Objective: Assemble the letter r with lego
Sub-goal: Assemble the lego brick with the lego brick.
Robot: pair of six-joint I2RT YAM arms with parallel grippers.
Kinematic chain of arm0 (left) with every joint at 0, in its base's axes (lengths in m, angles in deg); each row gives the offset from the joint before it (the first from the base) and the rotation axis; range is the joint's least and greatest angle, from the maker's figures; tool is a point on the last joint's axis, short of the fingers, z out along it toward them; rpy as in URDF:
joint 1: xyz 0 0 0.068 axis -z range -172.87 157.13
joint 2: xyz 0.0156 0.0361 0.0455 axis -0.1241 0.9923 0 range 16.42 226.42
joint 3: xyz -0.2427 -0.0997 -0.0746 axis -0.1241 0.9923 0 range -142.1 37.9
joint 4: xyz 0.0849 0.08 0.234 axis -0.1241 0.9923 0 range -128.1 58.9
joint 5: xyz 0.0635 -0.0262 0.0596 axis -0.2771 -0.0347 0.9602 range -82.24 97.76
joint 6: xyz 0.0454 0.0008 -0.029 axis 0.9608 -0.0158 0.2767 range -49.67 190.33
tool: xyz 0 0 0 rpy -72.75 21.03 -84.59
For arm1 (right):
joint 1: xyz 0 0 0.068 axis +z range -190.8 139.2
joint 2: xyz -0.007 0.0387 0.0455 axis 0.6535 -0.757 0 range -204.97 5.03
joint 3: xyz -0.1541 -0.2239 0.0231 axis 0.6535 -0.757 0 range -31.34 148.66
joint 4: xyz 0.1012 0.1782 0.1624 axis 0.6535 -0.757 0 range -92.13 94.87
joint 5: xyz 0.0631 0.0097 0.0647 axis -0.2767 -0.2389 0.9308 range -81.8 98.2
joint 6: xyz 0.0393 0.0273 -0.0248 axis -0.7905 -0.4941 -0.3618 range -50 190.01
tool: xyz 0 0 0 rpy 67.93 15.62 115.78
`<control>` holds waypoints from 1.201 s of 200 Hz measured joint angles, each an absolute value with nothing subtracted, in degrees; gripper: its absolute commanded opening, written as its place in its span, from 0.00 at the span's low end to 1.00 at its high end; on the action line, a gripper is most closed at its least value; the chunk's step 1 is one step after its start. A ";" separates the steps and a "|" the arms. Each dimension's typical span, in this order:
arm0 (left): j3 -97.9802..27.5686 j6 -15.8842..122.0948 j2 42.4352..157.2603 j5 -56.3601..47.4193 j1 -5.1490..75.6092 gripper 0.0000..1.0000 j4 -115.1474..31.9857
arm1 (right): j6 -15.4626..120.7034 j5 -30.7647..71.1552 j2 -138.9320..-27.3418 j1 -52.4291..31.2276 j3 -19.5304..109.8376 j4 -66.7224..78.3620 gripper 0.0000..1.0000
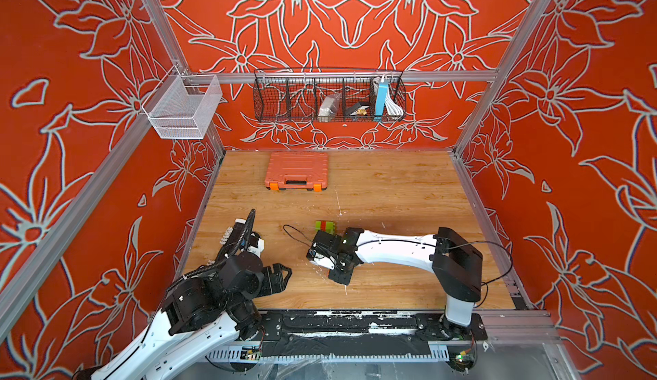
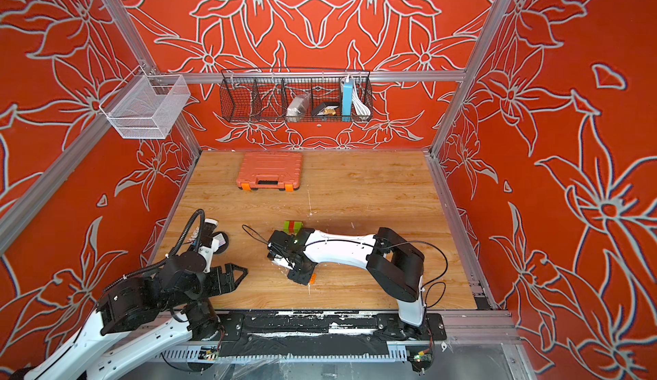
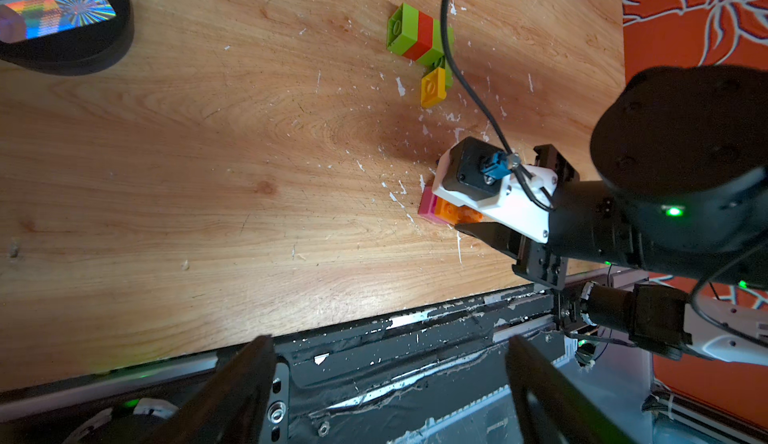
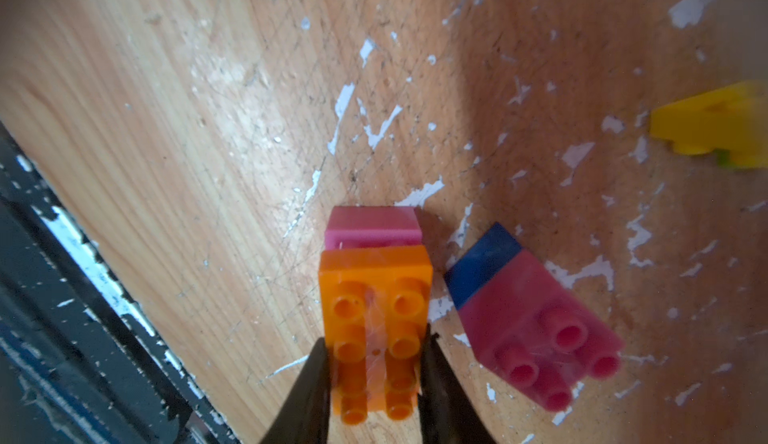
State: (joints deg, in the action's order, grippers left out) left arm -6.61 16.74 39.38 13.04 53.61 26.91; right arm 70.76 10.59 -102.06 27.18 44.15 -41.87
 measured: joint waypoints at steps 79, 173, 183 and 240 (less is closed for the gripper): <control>-6.61 16.76 39.38 13.02 53.63 0.87 26.89 | 70.61 9.63 -102.06 27.40 44.15 -41.89 0.39; -6.61 16.96 39.38 12.99 53.63 0.87 26.87 | 70.45 9.78 -100.60 27.40 44.12 -41.06 0.47; -6.61 16.98 39.38 12.97 53.63 0.87 26.87 | 70.45 9.89 -99.92 27.40 44.12 -40.91 0.47; -6.59 17.03 39.38 12.88 53.63 0.87 26.72 | 69.86 10.81 -95.79 27.38 44.12 -39.32 0.35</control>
